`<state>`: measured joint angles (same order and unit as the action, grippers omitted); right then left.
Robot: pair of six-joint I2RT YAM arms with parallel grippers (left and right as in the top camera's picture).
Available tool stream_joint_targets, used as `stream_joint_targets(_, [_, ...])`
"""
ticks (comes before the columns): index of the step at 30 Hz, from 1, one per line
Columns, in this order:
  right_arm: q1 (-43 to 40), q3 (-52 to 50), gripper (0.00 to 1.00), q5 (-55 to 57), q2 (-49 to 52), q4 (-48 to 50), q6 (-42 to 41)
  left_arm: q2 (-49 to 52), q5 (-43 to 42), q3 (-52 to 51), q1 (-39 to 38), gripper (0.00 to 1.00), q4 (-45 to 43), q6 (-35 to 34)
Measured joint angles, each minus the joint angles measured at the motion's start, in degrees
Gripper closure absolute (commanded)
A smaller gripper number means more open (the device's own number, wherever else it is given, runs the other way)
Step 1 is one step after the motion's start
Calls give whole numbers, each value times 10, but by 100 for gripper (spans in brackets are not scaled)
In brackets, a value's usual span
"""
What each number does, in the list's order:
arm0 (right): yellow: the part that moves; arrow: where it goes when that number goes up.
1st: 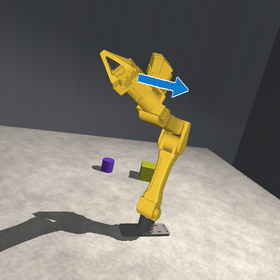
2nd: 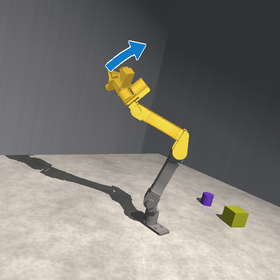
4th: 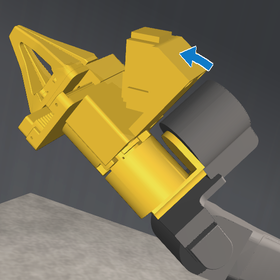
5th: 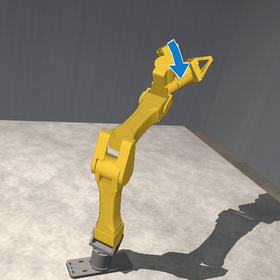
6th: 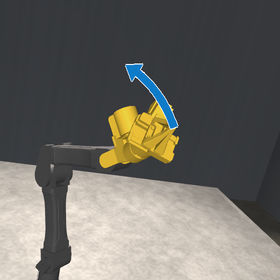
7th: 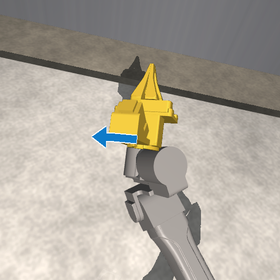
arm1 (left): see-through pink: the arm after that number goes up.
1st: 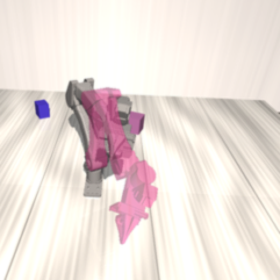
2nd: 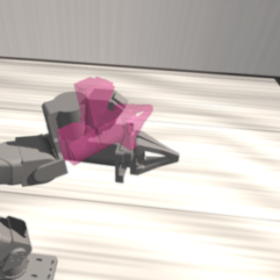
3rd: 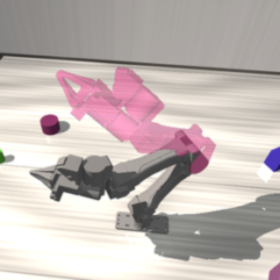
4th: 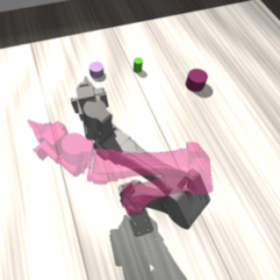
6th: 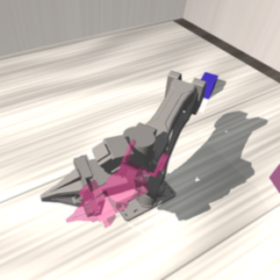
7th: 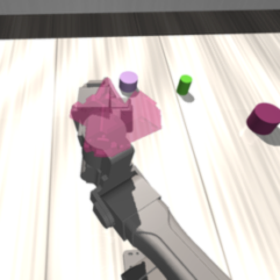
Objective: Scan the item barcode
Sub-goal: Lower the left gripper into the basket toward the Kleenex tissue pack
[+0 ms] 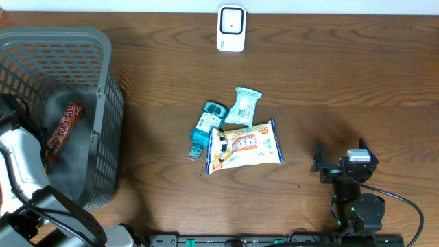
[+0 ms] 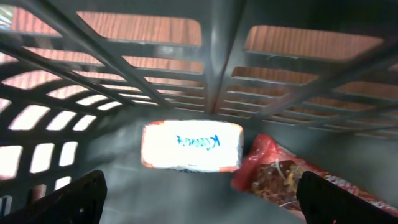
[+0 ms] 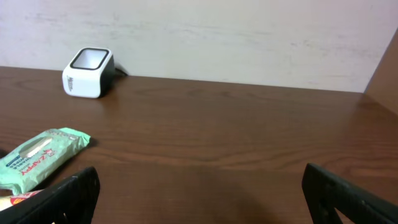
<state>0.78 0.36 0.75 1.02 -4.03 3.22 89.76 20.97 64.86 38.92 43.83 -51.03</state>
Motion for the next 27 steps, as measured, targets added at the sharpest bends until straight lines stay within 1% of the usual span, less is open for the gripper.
stream_joint_targets(11, [0,0,1,0,0,0,0,-1,18,-35,4,2,-71,0])
stream_joint_targets(15, [0,0,1,0,0,0,0,-1,20,-36,4,1,-75,2])
stream_joint_targets(17, [0,0,1,0,0,0,0,-1,21,-37,4,4,-78,5])
stream_joint_targets(24, [0,0,1,0,0,0,0,-1,25,-39,4,4,-81,16])
stream_joint_targets(25, [0,0,1,0,0,0,0,-1,26,-40,4,5,-83,16])
stream_joint_targets(27, [0,0,1,0,0,0,0,-1,30,-43,4,12,-87,17])
